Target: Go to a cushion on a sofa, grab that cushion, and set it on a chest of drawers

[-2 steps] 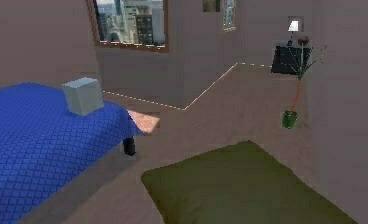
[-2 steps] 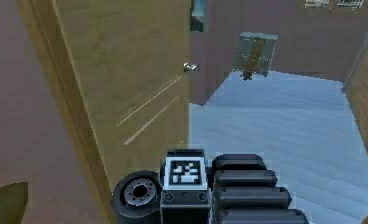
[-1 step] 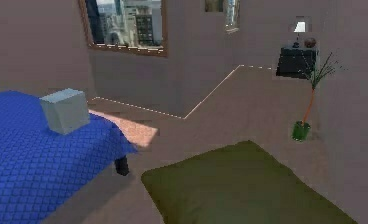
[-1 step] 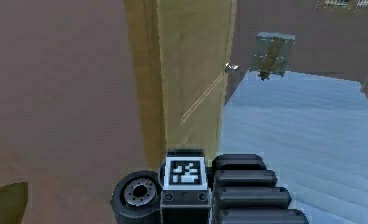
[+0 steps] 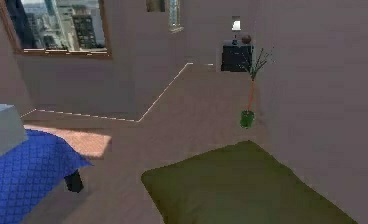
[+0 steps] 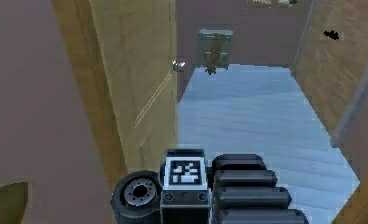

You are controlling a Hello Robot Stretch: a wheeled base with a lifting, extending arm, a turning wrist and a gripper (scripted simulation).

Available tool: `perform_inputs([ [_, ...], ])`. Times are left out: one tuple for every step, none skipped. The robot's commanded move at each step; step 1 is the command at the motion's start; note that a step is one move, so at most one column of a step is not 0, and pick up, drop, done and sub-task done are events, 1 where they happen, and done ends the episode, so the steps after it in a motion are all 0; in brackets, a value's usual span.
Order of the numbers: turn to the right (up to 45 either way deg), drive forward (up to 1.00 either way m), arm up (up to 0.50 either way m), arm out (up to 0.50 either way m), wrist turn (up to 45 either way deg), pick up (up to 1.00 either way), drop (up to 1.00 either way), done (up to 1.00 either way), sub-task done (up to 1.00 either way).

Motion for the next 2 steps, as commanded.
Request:
perform_inputs([
  [0.0,1.00,0.00,0.00,0.0,0.00,0.00,0.00,0.00],
  [3.0,0.00,0.00,0.00,0.0,0.00,0.00,0.00,0.00],
])
